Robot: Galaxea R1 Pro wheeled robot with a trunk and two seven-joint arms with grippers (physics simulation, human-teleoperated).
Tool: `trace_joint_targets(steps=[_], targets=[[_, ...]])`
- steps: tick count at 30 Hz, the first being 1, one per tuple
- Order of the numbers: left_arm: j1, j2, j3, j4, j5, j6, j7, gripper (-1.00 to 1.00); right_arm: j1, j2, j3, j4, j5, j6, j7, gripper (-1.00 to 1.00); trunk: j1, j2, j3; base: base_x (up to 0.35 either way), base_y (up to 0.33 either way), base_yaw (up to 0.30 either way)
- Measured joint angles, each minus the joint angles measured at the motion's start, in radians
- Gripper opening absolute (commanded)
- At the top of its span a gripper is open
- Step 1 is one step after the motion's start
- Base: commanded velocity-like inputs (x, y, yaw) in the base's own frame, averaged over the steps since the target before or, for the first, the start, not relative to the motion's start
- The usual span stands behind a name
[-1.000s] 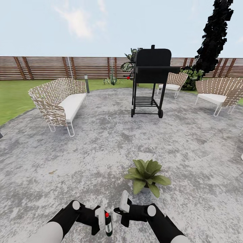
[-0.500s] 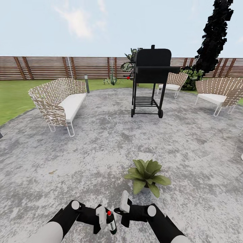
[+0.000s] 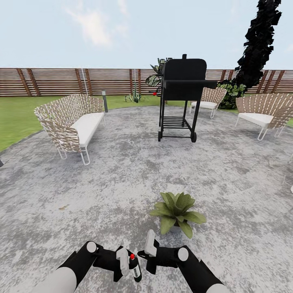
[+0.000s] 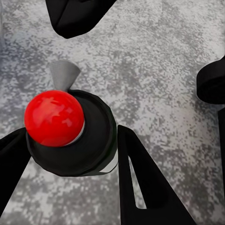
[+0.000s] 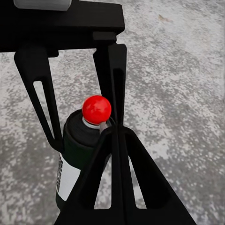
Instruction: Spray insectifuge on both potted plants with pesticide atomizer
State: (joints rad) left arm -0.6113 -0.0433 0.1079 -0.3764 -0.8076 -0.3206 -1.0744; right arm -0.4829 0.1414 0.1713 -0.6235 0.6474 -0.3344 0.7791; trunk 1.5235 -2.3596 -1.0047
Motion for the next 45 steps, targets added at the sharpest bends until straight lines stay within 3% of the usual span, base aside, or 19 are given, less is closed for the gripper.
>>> trace_joint_targets(steps=[45], targets=[[-0.008, -0.011, 0.005, 0.000, 0.002, -0.001, 0.000, -1.00, 0.000, -0.002, 0.000, 0.000, 0.000, -0.001, 0.000, -1.00, 0.000, 0.000, 0.000, 0.000, 0.000, 0.000]])
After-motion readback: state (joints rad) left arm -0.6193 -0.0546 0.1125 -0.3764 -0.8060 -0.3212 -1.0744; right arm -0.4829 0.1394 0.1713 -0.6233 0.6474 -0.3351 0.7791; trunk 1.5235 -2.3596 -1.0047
